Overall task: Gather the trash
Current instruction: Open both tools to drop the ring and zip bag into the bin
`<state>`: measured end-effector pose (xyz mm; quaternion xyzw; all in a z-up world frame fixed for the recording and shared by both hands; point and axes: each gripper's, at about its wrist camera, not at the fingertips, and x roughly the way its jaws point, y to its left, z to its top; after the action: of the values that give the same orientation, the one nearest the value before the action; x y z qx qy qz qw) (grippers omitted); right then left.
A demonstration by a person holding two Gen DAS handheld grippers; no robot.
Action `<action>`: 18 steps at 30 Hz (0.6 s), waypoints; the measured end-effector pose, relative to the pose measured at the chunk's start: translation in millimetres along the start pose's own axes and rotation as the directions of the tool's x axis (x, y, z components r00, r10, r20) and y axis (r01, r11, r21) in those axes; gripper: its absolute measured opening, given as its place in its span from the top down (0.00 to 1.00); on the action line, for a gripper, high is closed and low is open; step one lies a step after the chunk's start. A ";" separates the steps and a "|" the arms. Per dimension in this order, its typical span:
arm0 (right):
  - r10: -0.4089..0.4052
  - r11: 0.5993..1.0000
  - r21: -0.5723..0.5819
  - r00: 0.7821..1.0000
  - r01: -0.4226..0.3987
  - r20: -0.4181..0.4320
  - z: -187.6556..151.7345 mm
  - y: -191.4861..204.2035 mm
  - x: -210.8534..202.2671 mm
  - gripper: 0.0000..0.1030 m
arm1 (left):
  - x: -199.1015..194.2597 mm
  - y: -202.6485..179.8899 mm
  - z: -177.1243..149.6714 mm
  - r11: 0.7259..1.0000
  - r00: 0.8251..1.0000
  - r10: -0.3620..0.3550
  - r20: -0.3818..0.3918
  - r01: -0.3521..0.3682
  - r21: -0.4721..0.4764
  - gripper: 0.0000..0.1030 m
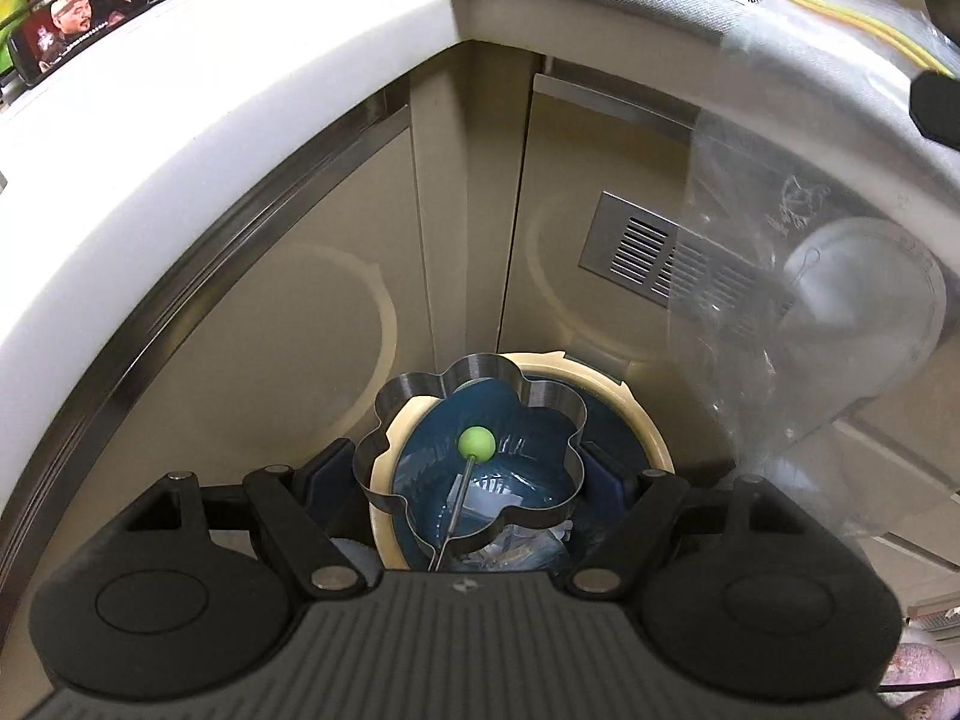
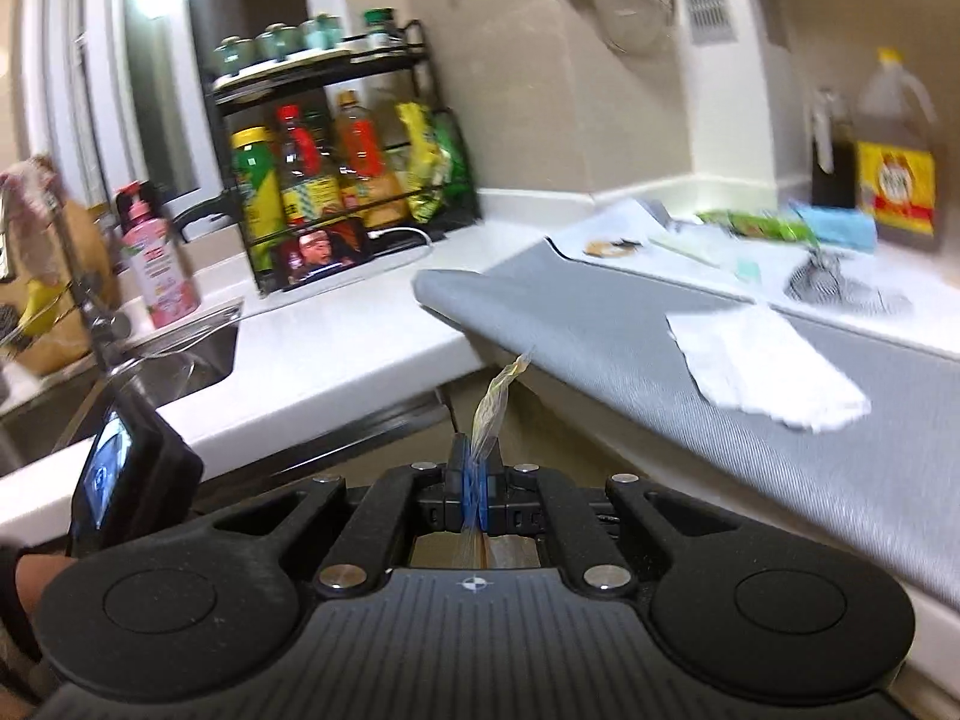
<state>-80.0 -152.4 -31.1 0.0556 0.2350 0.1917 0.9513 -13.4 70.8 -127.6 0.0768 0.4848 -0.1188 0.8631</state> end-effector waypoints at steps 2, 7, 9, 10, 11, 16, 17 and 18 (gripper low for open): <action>-0.007 1.000 -0.001 1.000 0.007 -0.006 -4.9 1.2 6.9 0.97 | 0.8 0.0 -0.4 1.000 1.000 -0.004 -0.004 0.004 -0.005 0.19; -0.001 0.999 0.036 0.999 0.003 -0.038 -43.0 -1.6 42.7 0.97 | 15.4 -2.9 -0.3 1.000 1.000 -0.023 -0.021 0.022 -0.006 0.19; -0.009 0.999 0.040 0.997 0.011 -0.071 -60.6 -2.2 60.4 0.97 | 26.0 -4.8 0.3 1.000 0.999 -0.028 -0.032 0.027 -0.003 0.19; -0.014 0.999 0.048 0.996 0.018 -0.086 -68.2 -4.0 69.2 0.97 | 32.4 -5.9 0.5 1.000 0.999 -0.026 -0.040 0.026 -0.003 0.19; -0.020 0.998 0.058 0.995 0.026 -0.102 -75.2 -5.6 76.6 0.97 | 38.1 -6.7 0.5 1.000 0.998 -0.027 -0.048 0.027 -0.004 0.19; -0.044 0.993 0.104 0.983 0.063 -0.180 -95.2 -16.8 105.6 0.97 | 70.5 -8.8 0.4 0.999 0.994 -0.033 -0.103 0.033 0.001 0.19; -0.050 0.993 0.100 0.980 0.070 -0.190 -97.7 -18.0 110.0 0.97 | 76.6 -9.0 0.0 1.000 0.993 -0.028 -0.117 0.029 0.003 0.19; -0.051 0.992 0.100 0.978 0.073 -0.203 -101.0 -19.2 114.4 0.97 | 82.3 -9.1 -0.9 1.000 0.991 -0.024 -0.130 0.025 0.005 0.19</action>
<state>-27.5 -123.7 -172.8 0.0795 0.3411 0.1537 0.9240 24.6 51.6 -198.6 0.0810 0.5405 -0.1258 0.8279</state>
